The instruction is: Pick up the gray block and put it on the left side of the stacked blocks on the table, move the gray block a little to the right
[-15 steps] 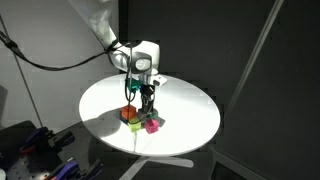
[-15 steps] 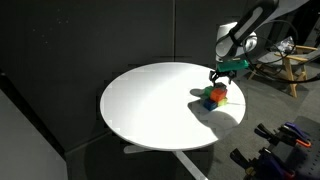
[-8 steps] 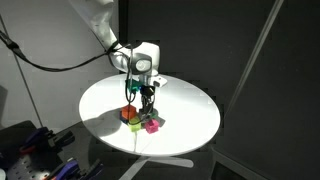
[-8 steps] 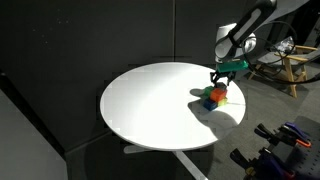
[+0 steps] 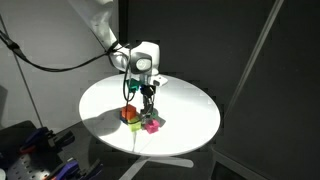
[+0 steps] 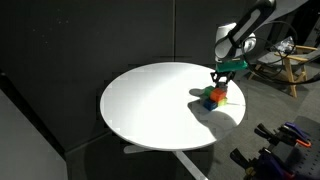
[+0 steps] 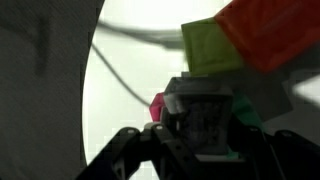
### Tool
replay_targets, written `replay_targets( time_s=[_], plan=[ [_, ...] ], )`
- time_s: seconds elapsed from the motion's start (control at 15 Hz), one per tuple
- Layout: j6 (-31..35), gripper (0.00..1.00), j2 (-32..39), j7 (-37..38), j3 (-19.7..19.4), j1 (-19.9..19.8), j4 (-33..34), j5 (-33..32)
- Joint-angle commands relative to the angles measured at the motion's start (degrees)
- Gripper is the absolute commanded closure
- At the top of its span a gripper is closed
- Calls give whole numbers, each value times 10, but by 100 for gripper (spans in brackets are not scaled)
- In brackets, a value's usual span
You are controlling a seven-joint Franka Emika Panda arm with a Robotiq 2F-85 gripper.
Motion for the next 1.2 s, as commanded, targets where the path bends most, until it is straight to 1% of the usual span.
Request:
replay_targets(
  time_s=[0.0,0.53,0.8,1.13],
  plan=[
    [-11,74,-24,19,-16,12,-10,-22],
    [-35,74,-66,25,-25,12,-23,-49],
    [-42,74,-102,0,-14,5,-42,-63],
    [-35,74,-153,-35,4,2,-83,-88]
  ],
)
